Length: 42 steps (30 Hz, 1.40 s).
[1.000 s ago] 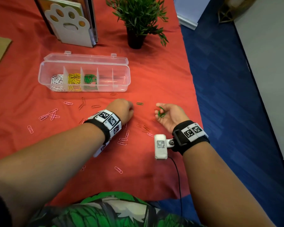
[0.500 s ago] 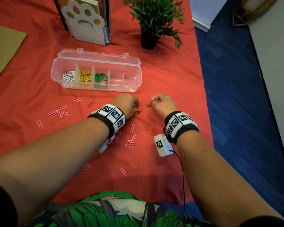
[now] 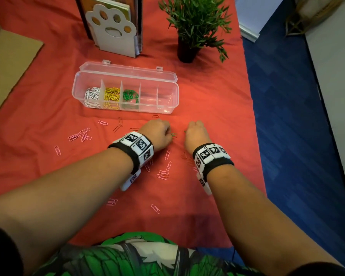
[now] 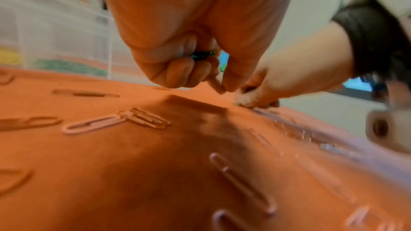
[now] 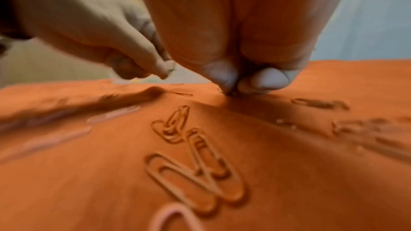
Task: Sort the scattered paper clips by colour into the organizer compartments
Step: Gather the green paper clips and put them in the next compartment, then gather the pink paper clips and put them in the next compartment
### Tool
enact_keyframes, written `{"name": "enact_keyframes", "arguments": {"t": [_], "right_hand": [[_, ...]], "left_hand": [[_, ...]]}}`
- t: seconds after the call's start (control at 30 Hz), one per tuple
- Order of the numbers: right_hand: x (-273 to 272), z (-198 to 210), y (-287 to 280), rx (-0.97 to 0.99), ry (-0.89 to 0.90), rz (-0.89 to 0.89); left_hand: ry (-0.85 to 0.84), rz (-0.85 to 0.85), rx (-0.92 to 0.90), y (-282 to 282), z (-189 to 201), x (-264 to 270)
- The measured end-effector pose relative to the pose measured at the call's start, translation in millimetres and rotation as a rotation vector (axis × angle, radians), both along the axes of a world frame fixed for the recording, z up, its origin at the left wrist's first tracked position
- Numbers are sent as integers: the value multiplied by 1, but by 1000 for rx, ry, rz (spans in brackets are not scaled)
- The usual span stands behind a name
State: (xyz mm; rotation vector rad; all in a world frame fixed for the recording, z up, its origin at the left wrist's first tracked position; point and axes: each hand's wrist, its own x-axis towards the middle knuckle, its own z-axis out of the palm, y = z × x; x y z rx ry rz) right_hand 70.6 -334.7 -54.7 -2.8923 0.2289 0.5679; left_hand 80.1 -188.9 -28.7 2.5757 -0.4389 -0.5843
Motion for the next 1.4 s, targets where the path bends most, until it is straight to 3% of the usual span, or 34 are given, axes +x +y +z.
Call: {"name": "enact_keyframes", "arguments": {"t": [0.1, 0.17, 0.23, 0.3, 0.37, 0.5, 0.6, 0.8, 1.0, 1.1, 1.2, 1.4], "right_hand": [[2, 12, -7, 166, 32, -83], [0, 21, -4, 492, 40, -271], [-5, 30, 5, 937, 49, -483], [-8, 38, 15, 1309, 62, -626], [-8, 47, 24, 1559, 108, -702], [-2, 60, 38, 1761, 156, -872], [3, 65, 47, 1748, 163, -926], [13, 80, 70, 1535, 81, -804], [29, 80, 91, 1160, 9, -586], [44, 88, 108, 1164, -34, -564], [56, 95, 130, 1166, -60, -486], [59, 96, 134, 878, -80, -306]], "left_hand": [[329, 300, -323, 10, 12, 1], [646, 485, -686, 22, 20, 0], [871, 579, -998, 37, 31, -2], [936, 608, -1143, 50, 37, -4], [921, 678, -1193, 61, 42, -2], [826, 867, -1102, 81, 55, 12], [758, 871, -1017, 93, 69, 33], [664, 967, -1042, 97, 93, 62], [588, 924, -979, 107, 80, 64], [464, 902, -893, 113, 72, 56], [336, 789, -762, 123, 60, 36], [217, 438, -389, 158, 38, -19]]}}
